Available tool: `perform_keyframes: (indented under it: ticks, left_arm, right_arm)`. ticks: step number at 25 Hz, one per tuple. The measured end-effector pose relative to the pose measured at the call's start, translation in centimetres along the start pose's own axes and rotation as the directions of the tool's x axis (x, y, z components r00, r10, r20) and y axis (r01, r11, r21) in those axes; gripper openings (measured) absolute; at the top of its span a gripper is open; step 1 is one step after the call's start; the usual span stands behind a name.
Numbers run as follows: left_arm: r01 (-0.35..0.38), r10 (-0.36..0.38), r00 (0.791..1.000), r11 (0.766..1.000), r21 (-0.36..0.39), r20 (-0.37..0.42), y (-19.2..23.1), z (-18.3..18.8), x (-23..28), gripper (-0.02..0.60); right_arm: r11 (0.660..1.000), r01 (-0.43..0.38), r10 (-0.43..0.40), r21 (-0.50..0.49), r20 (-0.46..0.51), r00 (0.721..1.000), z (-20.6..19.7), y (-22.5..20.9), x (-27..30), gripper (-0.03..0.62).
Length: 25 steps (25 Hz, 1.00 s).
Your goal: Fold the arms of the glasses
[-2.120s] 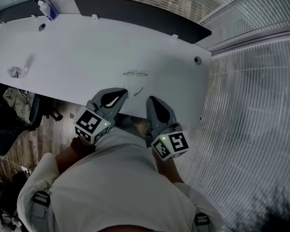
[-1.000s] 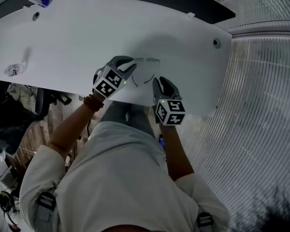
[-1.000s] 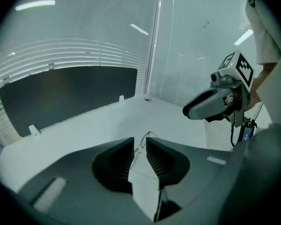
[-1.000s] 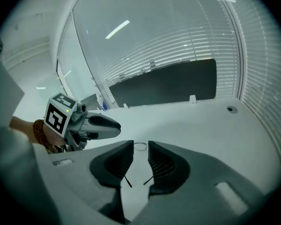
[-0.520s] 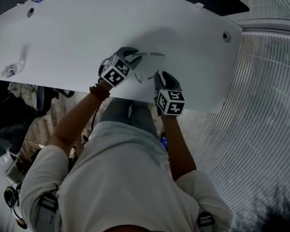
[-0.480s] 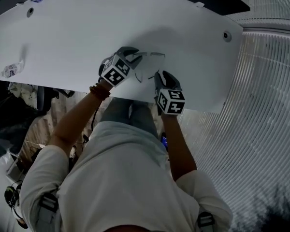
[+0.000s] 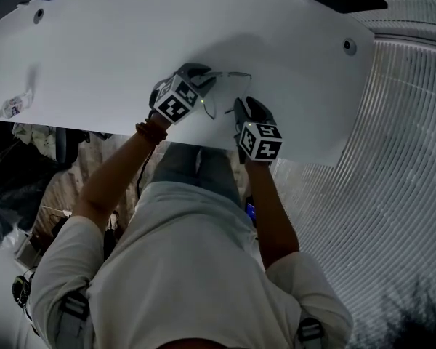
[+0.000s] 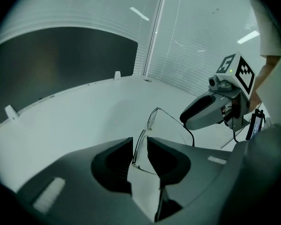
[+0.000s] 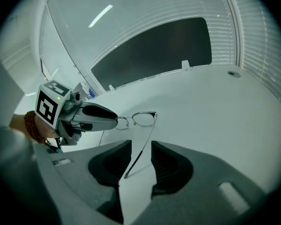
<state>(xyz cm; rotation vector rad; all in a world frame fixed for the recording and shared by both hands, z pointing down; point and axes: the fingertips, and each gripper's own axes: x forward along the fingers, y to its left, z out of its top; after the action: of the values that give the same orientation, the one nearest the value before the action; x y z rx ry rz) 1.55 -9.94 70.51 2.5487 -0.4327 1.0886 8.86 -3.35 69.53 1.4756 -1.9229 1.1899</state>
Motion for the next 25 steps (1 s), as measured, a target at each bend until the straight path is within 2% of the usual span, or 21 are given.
perform_keyframes:
  ticks: [13, 25]
  left_arm:
    - [0.012, -0.012, 1.0, 1.0, -0.011, -0.005, -1.2, -0.6, 0.5, 0.083]
    - [0.026, -0.026, 0.999, 1.0, -0.002, -0.021, -2.6, -1.2, 0.7, 0.072]
  right_arm:
    - [0.999, -0.051, 0.051, 0.012, -0.01, 0.999, -0.5, 1.2, 2.0, 0.123]
    - [0.996, -0.089, 0.089, -0.023, -0.013, 0.996, 0.2, 3.0, 3.2, 0.123]
